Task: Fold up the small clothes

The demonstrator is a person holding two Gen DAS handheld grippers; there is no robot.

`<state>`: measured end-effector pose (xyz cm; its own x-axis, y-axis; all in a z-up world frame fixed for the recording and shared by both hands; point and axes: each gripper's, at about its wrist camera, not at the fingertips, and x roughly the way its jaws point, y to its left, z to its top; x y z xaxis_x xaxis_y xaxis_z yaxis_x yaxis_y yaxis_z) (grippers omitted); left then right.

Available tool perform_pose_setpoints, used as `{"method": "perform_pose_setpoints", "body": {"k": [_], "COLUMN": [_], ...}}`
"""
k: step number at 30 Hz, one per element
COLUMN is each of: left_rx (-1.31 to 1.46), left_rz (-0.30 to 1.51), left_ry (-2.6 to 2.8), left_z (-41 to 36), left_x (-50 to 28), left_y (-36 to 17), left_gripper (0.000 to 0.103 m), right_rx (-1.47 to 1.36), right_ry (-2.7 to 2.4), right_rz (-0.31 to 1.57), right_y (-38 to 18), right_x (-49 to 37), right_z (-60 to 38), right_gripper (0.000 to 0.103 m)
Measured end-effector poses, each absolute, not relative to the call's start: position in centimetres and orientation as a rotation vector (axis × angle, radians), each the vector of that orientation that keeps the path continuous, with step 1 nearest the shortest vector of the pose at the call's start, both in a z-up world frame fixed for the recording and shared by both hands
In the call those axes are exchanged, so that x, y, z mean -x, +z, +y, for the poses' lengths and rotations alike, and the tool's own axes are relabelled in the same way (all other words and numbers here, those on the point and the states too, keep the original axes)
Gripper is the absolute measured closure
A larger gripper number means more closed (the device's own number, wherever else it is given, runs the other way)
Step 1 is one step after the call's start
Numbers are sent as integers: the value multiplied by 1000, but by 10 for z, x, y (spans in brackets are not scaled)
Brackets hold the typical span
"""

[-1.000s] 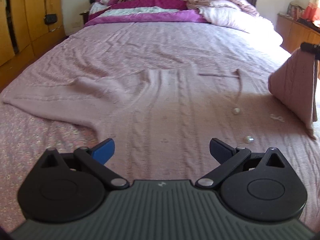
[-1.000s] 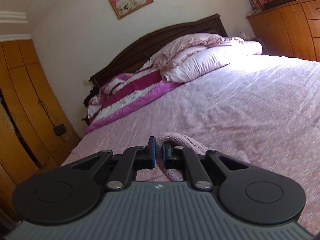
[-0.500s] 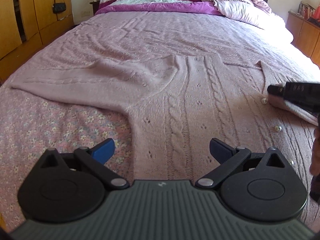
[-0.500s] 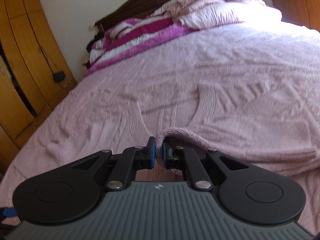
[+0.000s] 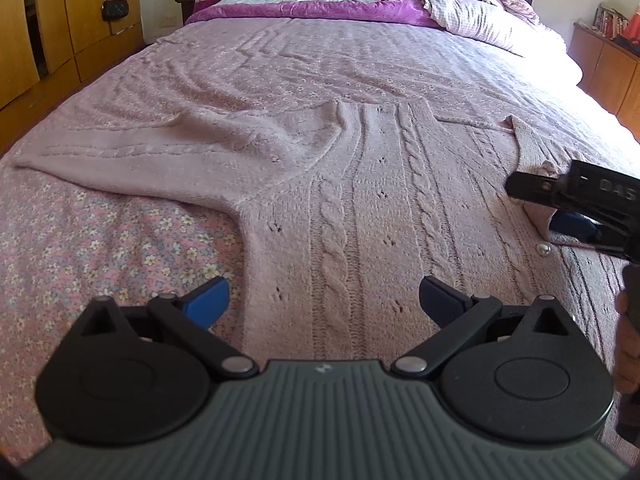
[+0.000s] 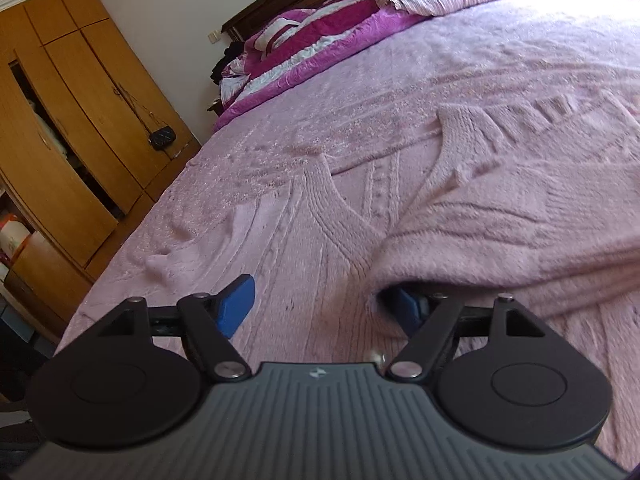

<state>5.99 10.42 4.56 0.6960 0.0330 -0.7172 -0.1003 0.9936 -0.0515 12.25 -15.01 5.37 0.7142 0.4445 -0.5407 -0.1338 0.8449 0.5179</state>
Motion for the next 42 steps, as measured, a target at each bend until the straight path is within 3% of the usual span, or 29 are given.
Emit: {"method": "perform_pose_setpoints", "body": {"k": [4,13,29,42], "left_rx": [111,73,-20,-238], "left_rz": [795,773,750,634], "left_ry": [84,55,-26,-205], "left_z": [101,86,46,-37], "left_x": [-60,-55,-62,-93], "left_y": [46,52,54,64], "left_gripper": [0,0,0,0], "right_rx": [-488,-363,-268,-368], "right_ry": [317,306,83,-111], "right_rz": [725,720,572,506], "right_y": [59,67,83,55], "right_x": [-102,-51,-15,-34], "right_z": [-159,-175,-249,-302], "right_gripper": [13,7,5,5]}}
